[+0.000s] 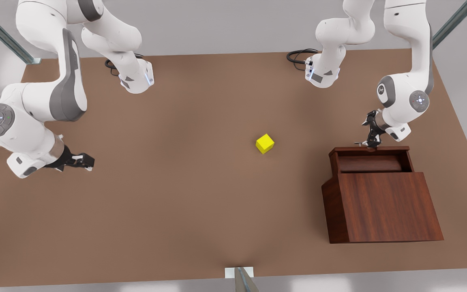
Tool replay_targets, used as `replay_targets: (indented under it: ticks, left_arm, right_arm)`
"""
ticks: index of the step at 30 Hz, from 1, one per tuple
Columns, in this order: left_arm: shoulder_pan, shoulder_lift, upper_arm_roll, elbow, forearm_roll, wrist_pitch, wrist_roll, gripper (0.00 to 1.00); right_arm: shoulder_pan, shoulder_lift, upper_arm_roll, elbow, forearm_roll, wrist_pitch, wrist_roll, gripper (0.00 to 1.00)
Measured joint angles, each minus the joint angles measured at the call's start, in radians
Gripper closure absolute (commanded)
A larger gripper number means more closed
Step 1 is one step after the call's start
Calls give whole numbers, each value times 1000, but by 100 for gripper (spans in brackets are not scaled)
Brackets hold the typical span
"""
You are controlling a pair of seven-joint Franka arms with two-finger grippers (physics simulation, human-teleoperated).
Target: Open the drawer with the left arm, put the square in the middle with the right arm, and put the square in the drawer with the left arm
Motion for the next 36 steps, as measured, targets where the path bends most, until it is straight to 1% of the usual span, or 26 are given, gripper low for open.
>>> replay_targets:
  ticks: [2,4,5,7,8,9,10,11,12,13,14,15,16,17,18,19,20,22,26,28,31,33,36]
  left_arm:
    - [-3,-17,-2,19,-1,-38,-14,0]
    - [8,-28,-30,87,-3,-104,-88,0]
    - [6,-17,-83,172,-5,-174,-188,0]
    - [-13,21,-224,355,-11,-287,-339,0]
    - [-7,66,-310,465,-22,-294,-345,0]
    - [-34,130,-363,562,-29,-288,-333,0]
    - [-88,215,-393,681,-28,-289,-275,0]
    - [-182,290,-416,754,-11,-289,-30,0]
    - [-279,381,-426,840,8,-294,303,0]
    - [-287,443,-435,889,23,-306,627,0]
    - [-291,471,-471,891,34,-350,937,0]
    - [-290,506,-495,893,43,-412,1155,0]
    - [-303,527,-503,878,48,-414,1201,0]
    - [-318,520,-502,811,52,-401,1318,0]
    - [-357,510,-501,722,53,-319,1364,0]
    - [-387,495,-498,644,54,-196,1351,0]
    - [-406,494,-495,599,56,-102,1351,0]
    - [-404,513,-493,553,64,-5,1365,0]
    - [-402,500,-475,464,88,15,1357,0]
    - [-402,473,-461,381,92,117,1350,0]
    - [-402,475,-459,352,96,133,1351,0]
    - [-403,478,-458,305,98,174,1351,0]
    - [-402,490,-458,293,99,195,1351,0]
  right_arm:
    - [-6,-8,-2,-1,3,-7,-1,0]
    - [-4,-11,-2,-1,3,-22,1,0]
    - [-4,-11,-2,-3,3,-23,1,0]
    - [-7,-9,-3,-1,6,-20,1,0]
    - [-8,-6,-3,-2,8,-18,1,0]
    - [-5,-5,-3,-3,8,-13,1,0]
    - [-6,-5,-3,-3,8,-13,1,0]
    - [-6,-3,-3,-3,8,-10,1,0]
    - [-6,-2,-3,-3,8,-10,1,0]
    - [-5,-1,-3,-3,8,-9,1,0]
    - [-5,-1,-3,-3,8,-8,1,0]
    - [-7,-1,-3,-3,8,-8,1,0]
    - [-6,-1,-3,-3,8,-8,1,0]
    - [-7,-1,-3,-3,8,-9,1,0]
    - [-11,-5,-3,-2,9,-16,0,0]
    - [-13,-6,-3,-2,9,-19,0,0]
    - [-10,-6,-3,-2,11,-17,1,0]
    - [-12,-5,-3,-2,12,-16,1,0]
    - [-16,-5,-5,-3,12,-17,-1,0]
    - [-9,-2,-5,-3,12,-10,-1,0]
    - [-11,-1,-5,-5,12,-12,-1,0]
    - [-8,-1,-5,-5,12,-9,0,0]
    - [-12,-5,-5,-5,12,-22,1,0]
